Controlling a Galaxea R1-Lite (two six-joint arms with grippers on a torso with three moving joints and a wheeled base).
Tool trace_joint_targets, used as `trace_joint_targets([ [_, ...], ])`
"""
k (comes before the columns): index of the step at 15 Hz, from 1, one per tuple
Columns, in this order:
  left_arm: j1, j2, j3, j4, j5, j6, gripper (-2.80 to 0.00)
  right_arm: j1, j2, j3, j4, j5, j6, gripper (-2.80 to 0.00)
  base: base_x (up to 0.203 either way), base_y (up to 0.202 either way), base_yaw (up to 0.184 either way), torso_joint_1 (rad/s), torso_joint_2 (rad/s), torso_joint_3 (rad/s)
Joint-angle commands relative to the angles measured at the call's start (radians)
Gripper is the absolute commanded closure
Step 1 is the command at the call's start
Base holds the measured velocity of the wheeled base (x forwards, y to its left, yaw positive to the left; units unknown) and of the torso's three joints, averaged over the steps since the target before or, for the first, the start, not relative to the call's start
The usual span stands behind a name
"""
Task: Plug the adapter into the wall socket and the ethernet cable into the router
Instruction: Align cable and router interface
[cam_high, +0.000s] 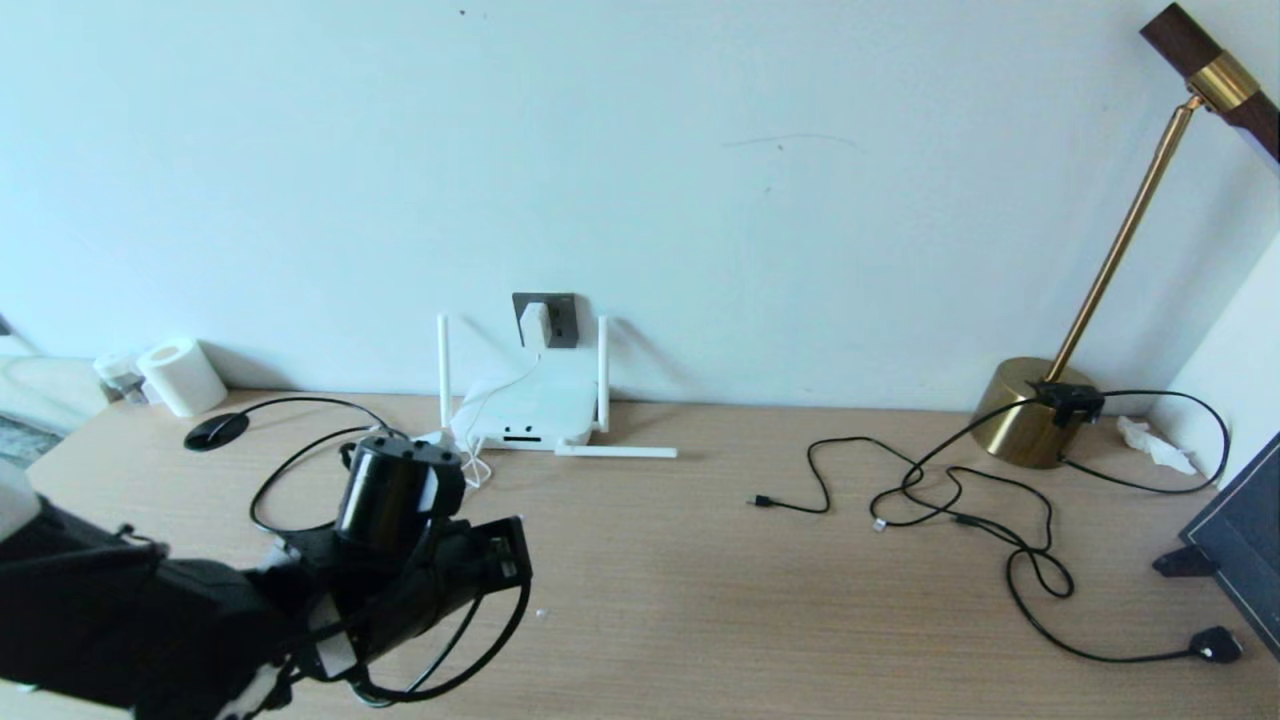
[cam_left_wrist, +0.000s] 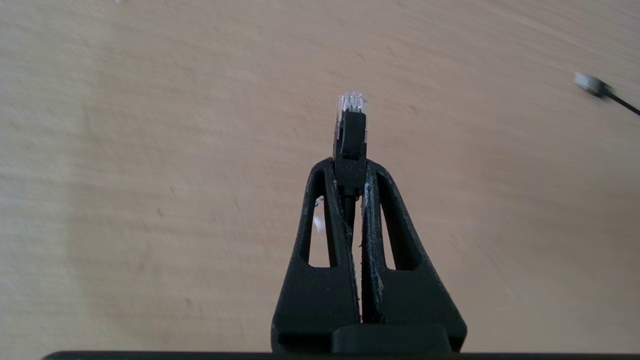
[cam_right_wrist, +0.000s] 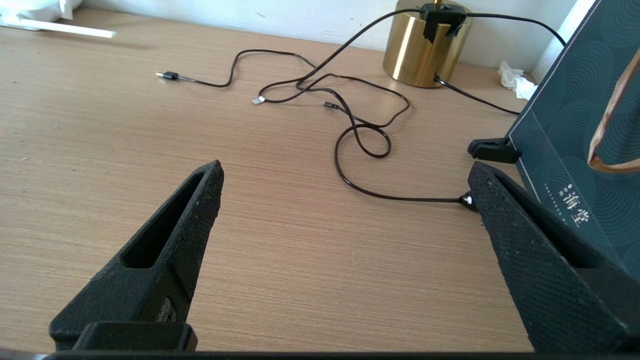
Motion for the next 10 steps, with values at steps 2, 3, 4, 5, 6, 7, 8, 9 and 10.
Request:
trace_joint_targets([
  [2,0.005,0.087,-0.05,-0.014,0.04,0.11,0.0,0.0,0.0,0.0,-0.001,0.0,0.0,-2.8,0.0,0.0,0.0,0.0,0.0,0.0],
  [3,0.016,0.118,-0.057,-0.018,0.041,0.128,0.0,0.0,0.0,0.0,-0.001,0.0,0.0,-2.8,0.0,0.0,0.0,0.0,0.0,0.0],
  [4,0.04,0.153,-0.074,-0.019,0.041,0.147,0.0,0.0,0.0,0.0,-0.001,0.0,0.0,-2.8,0.0,0.0,0.0,0.0,0.0,0.0],
  [5,0.083,0.189,-0.097,-0.021,0.037,0.173,0.0,0.0,0.0,0.0,-0.001,0.0,0.0,-2.8,0.0,0.0,0.0,0.0,0.0,0.0],
  [6,0.112,0.218,-0.125,-0.022,0.032,0.188,0.0,0.0,0.0,0.0,-0.001,0.0,0.0,-2.8,0.0,0.0,0.0,0.0,0.0,0.0],
  [7,0.134,0.25,-0.156,-0.022,0.03,0.194,0.0,0.0,0.0,0.0,-0.001,0.0,0.0,-2.8,0.0,0.0,0.0,0.0,0.0,0.0],
  [8,0.156,0.272,-0.185,-0.022,0.027,0.198,0.0,0.0,0.0,0.0,-0.001,0.0,0.0,-2.8,0.0,0.0,0.0,0.0,0.0,0.0],
  [9,0.173,0.286,-0.207,-0.022,0.023,0.207,0.0,0.0,0.0,0.0,-0.001,0.0,0.0,-2.8,0.0,0.0,0.0,0.0,0.0,0.0],
  [10,0.188,0.302,-0.235,-0.022,0.006,0.218,0.0,0.0,0.0,0.0,-0.001,0.0,0.0,-2.8,0.0,0.0,0.0,0.0,0.0,0.0],
])
